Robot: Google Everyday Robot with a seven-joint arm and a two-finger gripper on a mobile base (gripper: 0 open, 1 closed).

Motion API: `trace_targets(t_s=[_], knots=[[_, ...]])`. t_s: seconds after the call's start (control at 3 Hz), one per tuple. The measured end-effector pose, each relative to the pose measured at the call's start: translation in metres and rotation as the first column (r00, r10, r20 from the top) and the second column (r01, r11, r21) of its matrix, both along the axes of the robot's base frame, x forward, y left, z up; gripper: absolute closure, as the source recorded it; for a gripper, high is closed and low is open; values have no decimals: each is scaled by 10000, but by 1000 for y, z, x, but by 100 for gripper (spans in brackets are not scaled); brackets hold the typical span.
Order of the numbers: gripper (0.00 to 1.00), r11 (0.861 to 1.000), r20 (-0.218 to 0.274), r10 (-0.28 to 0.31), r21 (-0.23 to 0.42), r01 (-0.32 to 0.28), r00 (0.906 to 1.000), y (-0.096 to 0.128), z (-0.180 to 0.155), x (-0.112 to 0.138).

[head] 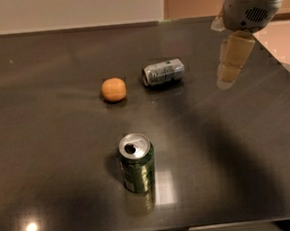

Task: Place 7up can upright

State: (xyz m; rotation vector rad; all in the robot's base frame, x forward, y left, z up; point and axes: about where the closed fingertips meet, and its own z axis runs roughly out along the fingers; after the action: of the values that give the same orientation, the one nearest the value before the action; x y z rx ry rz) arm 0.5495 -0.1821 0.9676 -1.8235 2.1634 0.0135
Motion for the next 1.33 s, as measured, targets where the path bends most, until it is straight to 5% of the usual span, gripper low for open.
trace_targets(t_s=[0.67, 1.33], knots=[[0, 9965, -305, 828, 107, -825, 9961, 39, -38, 71], [0, 9882, -659, 1513, -132, -1525, 9863, 72, -72, 104]])
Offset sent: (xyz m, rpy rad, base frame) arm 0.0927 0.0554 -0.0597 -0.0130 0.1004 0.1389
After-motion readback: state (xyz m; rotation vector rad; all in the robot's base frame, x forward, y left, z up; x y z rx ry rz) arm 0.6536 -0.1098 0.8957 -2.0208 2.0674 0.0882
